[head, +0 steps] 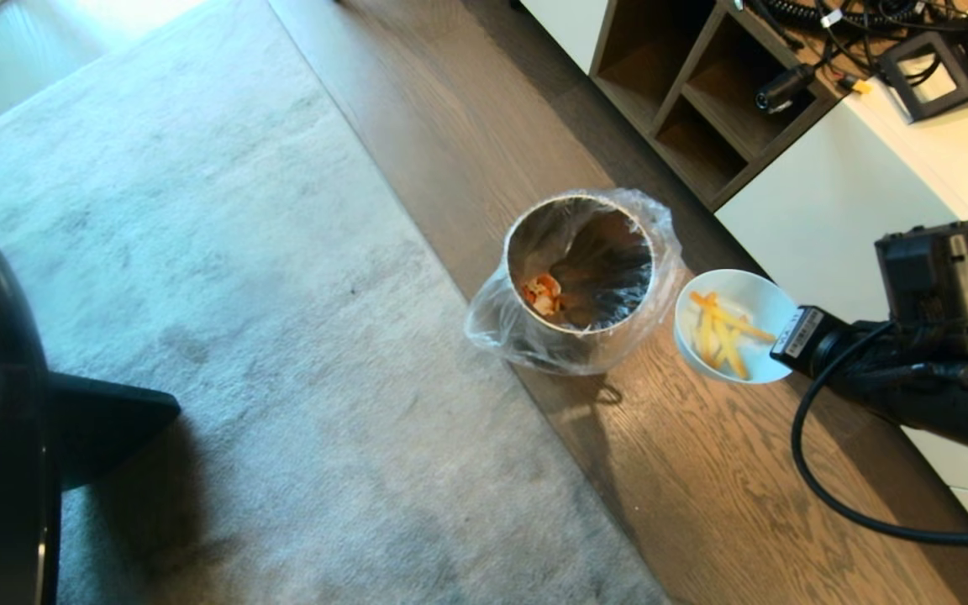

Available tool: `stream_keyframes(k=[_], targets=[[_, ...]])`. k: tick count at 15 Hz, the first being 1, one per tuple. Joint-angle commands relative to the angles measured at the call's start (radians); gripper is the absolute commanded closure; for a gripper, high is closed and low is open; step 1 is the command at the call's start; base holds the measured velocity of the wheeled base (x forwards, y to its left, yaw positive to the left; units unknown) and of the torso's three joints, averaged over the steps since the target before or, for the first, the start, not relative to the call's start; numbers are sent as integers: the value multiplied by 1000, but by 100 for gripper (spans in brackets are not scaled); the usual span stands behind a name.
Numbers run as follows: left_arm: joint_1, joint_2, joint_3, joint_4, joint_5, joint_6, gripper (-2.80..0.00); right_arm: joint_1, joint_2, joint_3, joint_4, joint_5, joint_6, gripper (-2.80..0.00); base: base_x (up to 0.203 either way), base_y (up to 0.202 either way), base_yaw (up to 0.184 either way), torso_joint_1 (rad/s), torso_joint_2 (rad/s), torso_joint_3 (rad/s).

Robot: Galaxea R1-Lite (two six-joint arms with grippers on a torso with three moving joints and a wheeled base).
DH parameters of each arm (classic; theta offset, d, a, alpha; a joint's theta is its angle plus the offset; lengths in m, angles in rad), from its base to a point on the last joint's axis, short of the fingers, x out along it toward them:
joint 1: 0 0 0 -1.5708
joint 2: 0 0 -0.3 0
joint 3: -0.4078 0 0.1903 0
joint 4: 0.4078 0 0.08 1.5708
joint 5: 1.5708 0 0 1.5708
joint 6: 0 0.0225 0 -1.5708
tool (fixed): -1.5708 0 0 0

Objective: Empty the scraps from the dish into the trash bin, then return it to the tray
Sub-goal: Move the bowl over the trash can

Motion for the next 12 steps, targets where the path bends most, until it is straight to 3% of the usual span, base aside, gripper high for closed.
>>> stream_keyframes(k=[1, 4, 12], targets=[[0, 0, 1, -1, 0, 0, 0, 0, -4, -2, -15, -1, -8, 0, 0, 0, 0, -2, 2, -193], [0, 0, 2, -2, 0, 1, 0, 0, -9, -40, -16, -1, -21, 0, 0, 0, 0, 3, 3, -97], [0, 0, 2, -2, 0, 0, 0, 25, 94, -211, -153, 14, -354, 0, 0, 0, 0, 0, 0, -3]])
